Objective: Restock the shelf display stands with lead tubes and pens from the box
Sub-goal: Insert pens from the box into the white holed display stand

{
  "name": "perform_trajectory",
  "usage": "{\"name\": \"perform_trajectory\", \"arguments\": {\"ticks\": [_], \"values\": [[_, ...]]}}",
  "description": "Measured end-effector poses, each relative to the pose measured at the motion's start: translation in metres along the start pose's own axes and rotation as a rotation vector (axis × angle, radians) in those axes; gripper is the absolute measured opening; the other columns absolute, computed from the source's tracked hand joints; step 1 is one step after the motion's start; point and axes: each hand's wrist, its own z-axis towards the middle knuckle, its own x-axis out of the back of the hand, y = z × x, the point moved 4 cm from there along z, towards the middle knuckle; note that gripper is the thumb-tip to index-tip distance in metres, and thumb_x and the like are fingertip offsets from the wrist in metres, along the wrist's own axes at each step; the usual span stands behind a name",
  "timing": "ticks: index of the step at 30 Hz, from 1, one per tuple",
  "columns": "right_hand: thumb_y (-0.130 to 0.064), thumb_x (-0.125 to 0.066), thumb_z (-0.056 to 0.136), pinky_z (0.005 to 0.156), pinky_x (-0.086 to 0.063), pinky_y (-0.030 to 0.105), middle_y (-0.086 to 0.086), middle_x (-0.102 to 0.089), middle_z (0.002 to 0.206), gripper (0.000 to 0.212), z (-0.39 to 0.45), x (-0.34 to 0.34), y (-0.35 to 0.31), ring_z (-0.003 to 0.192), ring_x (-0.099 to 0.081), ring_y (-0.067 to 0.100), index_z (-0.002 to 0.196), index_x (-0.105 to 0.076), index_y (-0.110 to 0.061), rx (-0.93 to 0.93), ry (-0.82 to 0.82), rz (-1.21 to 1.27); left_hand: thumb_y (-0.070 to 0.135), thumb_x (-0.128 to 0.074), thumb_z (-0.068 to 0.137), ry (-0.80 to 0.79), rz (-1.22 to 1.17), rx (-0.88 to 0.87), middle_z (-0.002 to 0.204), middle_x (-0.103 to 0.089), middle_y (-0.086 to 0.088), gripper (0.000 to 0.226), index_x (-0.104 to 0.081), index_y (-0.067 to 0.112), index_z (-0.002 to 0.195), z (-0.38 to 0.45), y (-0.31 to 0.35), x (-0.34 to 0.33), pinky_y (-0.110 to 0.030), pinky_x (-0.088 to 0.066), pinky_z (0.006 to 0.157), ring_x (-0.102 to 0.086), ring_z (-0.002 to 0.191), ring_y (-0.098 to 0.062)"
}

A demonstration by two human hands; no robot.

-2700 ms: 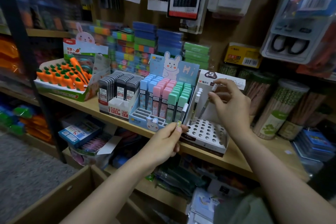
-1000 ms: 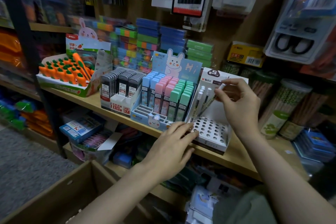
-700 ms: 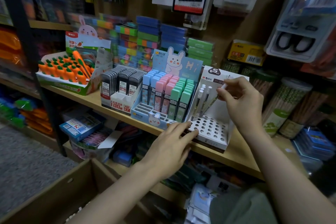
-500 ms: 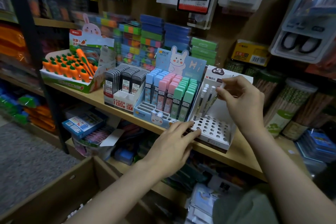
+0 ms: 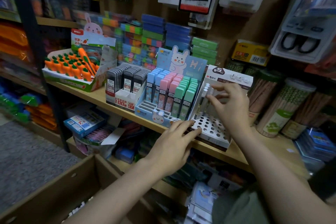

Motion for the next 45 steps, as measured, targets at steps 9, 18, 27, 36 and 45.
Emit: {"name": "perform_trajectory", "arguments": {"ticks": [9, 18, 27, 36, 45], "values": [[-0.012, -0.063, 0.092, 0.052, -0.053, 0.026, -0.009, -0.064, 0.064, 0.008, -0.051, -0.018, -0.056, 0.053, -0.059, 0.008, 0.089, -0.065, -0.018, -0.263, -0.104, 0.642, 0.035, -0.058, 0.088, 0.315, -0.606, 0.361, 0.091, -0.066, 0.018, 0.012, -0.066, 0.034, 0.097, -0.048, -0.037, 0.033, -0.023, -0.052, 0.080, -0.063, 0.090, 0.000], [-0.015, -0.066, 0.087, 0.061, -0.040, 0.008, -0.002, -0.070, 0.082, 0.011, -0.216, -0.206, -0.100, 0.068, -0.060, 0.004, 0.095, -0.073, -0.018, -0.215, -0.973, 0.311, 0.012, -0.055, 0.092, 0.216, -0.640, 1.570, 0.079, -0.068, -0.014, 0.024, -0.066, 0.014, 0.070, -0.277, -0.135, -0.035, -0.032, -0.050, 0.070, -0.062, 0.077, -0.024], [-0.024, -0.058, 0.094, 0.096, -0.042, 0.024, 0.005, -0.061, 0.131, 0.040, -0.342, -0.323, -0.048, 0.120, -0.056, 0.022, 0.131, -0.055, -0.011, -0.320, -1.437, -0.119, 0.007, -0.062, 0.087, 0.222, -0.604, 2.050, 0.084, -0.053, -0.007, 0.019, -0.049, 0.014, 0.075, -0.397, -0.163, -0.124, -0.022, -0.041, 0.070, -0.047, 0.085, -0.019], [-0.025, -0.060, 0.094, 0.098, -0.041, 0.031, 0.014, -0.051, 0.133, 0.049, -0.368, -0.404, -0.047, 0.123, -0.050, 0.028, 0.137, -0.044, -0.007, -0.282, -1.332, -0.158, 0.020, -0.075, 0.080, 0.332, -0.421, 1.985, 0.130, -0.050, -0.017, 0.060, -0.048, 0.004, 0.132, -0.375, -0.193, -0.182, -0.032, -0.037, 0.101, -0.045, 0.122, -0.030], [-0.024, -0.063, 0.092, 0.088, -0.047, 0.032, 0.014, -0.060, 0.121, 0.035, -0.387, -0.415, -0.039, 0.109, -0.058, 0.029, 0.120, -0.057, -0.004, -0.444, -1.245, -0.116, 0.017, -0.065, 0.087, 0.350, -0.403, 2.085, 0.133, -0.046, -0.020, 0.048, -0.047, 0.004, 0.130, -0.361, -0.202, -0.203, -0.034, -0.026, 0.103, -0.037, 0.126, -0.034]]}}
